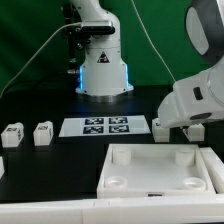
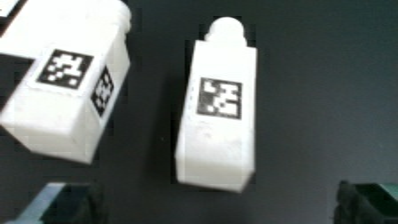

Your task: Assemble one leg

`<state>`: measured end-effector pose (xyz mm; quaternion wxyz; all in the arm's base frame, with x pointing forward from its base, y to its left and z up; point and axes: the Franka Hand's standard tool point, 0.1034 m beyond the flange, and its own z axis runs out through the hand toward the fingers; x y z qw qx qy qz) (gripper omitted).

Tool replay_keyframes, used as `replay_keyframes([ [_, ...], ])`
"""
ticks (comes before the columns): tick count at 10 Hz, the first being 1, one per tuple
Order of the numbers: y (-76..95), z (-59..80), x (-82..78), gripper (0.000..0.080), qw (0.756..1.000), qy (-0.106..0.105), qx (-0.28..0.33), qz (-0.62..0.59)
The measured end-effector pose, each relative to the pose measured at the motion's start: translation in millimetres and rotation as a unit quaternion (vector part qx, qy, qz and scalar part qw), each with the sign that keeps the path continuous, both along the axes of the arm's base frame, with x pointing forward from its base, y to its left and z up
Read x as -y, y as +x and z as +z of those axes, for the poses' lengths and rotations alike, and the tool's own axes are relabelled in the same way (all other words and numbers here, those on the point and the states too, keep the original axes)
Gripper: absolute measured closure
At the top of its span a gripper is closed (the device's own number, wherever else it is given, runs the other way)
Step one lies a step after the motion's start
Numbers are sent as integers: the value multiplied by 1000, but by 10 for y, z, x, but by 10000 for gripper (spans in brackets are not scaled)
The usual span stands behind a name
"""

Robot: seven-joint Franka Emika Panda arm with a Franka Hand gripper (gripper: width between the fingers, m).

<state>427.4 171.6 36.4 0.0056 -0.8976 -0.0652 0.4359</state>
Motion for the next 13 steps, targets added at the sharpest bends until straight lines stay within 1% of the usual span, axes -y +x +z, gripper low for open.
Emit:
replay_keyframes([
  [1, -123, -21, 59, 150, 998, -13, -55, 3],
  [2, -161, -47, 69, 150, 996, -16, -91, 6],
  [3, -147, -93, 62, 150, 996, -15, -91, 5],
  [6, -197, -115, 63, 150, 995, -16, -94, 6],
  [8, -224, -157, 54, 150, 996, -15, -88, 6],
  [10, -286, -205, 65, 150, 997, -14, -79, 5],
  [13, -372, -269, 97, 150, 996, -16, -82, 3],
])
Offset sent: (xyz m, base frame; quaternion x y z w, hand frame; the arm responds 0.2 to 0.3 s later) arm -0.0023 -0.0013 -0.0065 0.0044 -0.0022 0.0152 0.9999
